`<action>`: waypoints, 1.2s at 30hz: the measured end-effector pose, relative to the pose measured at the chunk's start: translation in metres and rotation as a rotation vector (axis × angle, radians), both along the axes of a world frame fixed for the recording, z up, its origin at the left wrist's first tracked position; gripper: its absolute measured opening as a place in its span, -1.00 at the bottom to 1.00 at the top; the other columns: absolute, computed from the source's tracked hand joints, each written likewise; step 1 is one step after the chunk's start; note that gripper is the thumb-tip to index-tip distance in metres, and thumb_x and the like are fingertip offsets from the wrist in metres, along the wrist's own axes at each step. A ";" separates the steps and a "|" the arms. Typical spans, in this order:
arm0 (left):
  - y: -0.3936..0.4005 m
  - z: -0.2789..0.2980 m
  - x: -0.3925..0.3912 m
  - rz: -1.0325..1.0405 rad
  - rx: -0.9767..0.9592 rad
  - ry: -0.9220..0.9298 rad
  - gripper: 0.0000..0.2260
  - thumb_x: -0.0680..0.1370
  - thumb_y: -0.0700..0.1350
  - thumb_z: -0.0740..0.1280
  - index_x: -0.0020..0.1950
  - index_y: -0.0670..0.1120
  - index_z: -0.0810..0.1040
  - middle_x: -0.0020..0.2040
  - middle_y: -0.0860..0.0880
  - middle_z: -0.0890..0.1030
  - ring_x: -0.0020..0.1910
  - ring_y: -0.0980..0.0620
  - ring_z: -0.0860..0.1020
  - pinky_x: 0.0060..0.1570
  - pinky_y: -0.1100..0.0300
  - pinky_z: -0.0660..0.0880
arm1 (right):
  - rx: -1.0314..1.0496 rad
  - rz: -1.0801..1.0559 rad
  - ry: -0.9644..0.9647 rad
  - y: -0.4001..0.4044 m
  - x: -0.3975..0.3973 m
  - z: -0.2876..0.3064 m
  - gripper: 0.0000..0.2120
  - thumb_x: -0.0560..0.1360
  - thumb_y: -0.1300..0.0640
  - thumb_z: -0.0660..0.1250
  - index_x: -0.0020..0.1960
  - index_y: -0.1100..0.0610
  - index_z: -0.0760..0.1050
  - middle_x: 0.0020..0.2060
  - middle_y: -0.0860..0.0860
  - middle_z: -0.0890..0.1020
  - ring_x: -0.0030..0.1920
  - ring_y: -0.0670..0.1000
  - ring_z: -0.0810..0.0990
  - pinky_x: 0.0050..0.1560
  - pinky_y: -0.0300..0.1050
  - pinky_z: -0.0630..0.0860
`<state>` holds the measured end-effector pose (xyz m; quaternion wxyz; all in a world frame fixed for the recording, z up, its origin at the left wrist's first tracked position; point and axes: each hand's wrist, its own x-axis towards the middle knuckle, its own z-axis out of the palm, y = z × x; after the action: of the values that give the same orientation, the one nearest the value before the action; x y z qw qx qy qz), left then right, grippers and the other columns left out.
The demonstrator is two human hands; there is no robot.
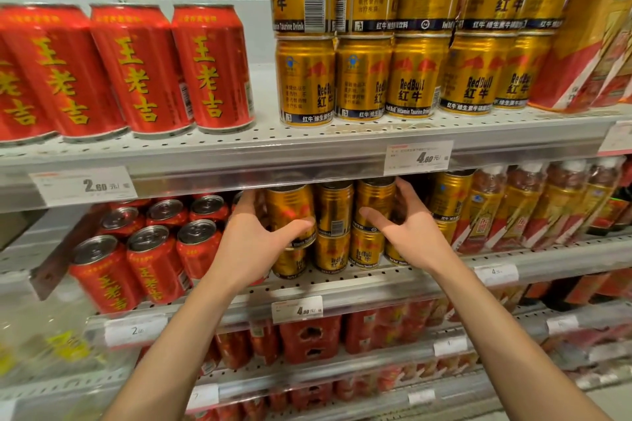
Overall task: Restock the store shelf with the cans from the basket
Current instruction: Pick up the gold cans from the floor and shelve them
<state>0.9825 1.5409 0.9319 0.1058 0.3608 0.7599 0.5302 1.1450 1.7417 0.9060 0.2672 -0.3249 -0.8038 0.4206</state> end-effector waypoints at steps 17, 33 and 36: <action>0.018 0.000 -0.021 0.087 -0.282 0.206 -0.26 0.35 0.27 0.54 0.39 -0.01 0.37 0.31 -0.01 0.57 0.31 -0.09 0.52 0.23 0.03 0.47 | 0.034 -0.030 -0.029 -0.004 0.001 0.001 -0.12 0.47 -0.24 0.45 0.62 -0.07 0.06 0.50 0.02 0.43 0.45 0.09 0.45 0.36 -0.03 0.42; 0.014 -0.006 -0.025 0.058 -0.289 0.342 -0.25 0.35 0.32 0.50 0.42 0.07 0.33 0.36 0.00 0.54 0.34 -0.10 0.51 0.36 -0.13 0.42 | 0.099 -0.024 -0.080 -0.010 0.002 0.002 -0.06 0.45 -0.14 0.52 0.63 -0.02 0.03 0.48 0.04 0.45 0.44 0.09 0.45 0.32 -0.13 0.38; 0.012 -0.007 -0.028 0.039 -0.299 0.323 -0.25 0.36 0.34 0.49 0.44 0.12 0.31 0.39 0.03 0.51 0.36 -0.06 0.48 0.38 -0.14 0.41 | 0.092 -0.014 -0.084 -0.006 0.004 0.005 -0.06 0.46 -0.13 0.52 0.64 -0.03 0.03 0.50 0.02 0.43 0.48 0.07 0.41 0.36 -0.11 0.36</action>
<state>0.9543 1.5525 0.9253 0.0247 0.4067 0.8440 0.3489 1.1490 1.7354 0.9110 0.2509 -0.3352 -0.8305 0.3673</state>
